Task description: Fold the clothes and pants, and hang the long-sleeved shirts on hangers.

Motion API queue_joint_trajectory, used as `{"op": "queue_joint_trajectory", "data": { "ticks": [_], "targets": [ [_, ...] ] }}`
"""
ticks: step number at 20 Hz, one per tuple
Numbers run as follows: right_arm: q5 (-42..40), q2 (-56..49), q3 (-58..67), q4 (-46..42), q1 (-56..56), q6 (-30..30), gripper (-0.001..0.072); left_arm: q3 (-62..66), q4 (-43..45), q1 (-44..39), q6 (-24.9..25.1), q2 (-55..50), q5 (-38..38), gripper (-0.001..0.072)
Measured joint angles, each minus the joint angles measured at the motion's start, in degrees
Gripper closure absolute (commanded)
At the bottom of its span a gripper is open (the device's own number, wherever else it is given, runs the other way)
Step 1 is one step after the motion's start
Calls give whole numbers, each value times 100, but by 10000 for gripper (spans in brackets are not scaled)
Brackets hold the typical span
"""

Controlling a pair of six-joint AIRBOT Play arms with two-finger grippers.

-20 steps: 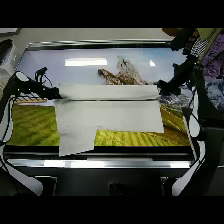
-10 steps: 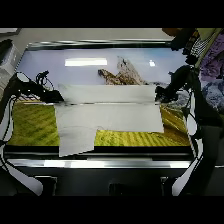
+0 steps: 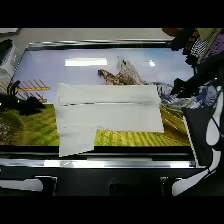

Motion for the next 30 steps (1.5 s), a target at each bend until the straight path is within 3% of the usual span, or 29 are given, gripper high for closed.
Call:
{"op": "queue_joint_trajectory", "data": {
  "ticks": [5,9,18,30],
  "targets": [
    [470,1241,-1871,498,-267,-448,287,-2323,-323,343,446,1259,367,243],
    [868,2046,-2975,658,-315,-629,288,-3220,-474,114,699,1609,590,244],
    [1097,2800,-3438,691,-328,-737,288,-3773,-433,-533,1003,1694,1010,262],
    [1038,2863,-3458,660,-328,-737,289,-3832,-232,-197,1032,1816,1180,262]
  ]
}}
